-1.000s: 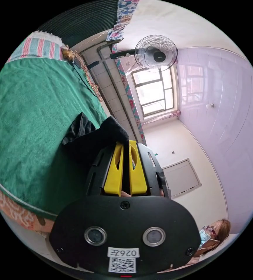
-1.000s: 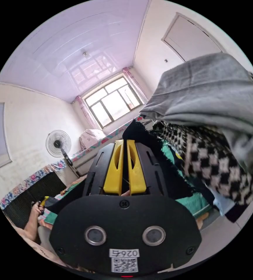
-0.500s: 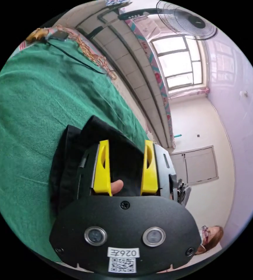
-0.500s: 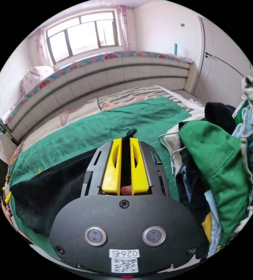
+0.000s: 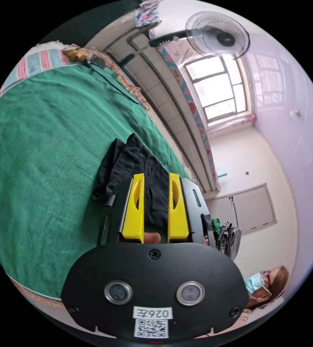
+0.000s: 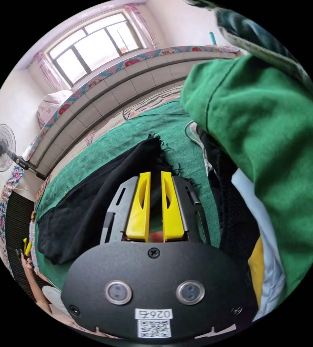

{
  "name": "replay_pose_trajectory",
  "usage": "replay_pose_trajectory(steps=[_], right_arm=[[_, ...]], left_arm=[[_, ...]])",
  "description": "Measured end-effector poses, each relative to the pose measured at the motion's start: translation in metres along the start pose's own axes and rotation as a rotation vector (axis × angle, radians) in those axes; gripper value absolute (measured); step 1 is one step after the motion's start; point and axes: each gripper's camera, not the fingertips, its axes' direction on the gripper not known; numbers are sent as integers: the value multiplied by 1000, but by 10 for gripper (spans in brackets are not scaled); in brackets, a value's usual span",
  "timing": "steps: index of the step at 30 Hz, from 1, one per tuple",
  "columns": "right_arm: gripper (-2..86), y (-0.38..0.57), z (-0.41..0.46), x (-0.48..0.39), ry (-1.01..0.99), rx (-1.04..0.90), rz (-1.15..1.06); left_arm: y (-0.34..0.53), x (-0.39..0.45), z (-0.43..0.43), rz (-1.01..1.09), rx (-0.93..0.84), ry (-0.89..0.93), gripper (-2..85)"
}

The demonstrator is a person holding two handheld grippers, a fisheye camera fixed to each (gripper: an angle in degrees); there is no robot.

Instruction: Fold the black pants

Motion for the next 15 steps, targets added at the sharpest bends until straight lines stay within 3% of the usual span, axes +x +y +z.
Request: replay_pose_trajectory(steps=[5, 9, 12, 15], right_arm=[[58, -50, -8, -3, -18, -14, -19], [81, -102, 0, -23, 80, -16, -97], [83, -132, -4, -38, 112, 40, -134], [86, -159, -10, -49, 147, 95, -159]], left_arm=[[-69, 132, 82, 370, -184, -32, 50], [-87, 276, 225, 849, -454, -164, 174], [-85, 328, 320, 1025, -595, -290, 195], [-97, 333, 377, 1010, -694, -365, 183]])
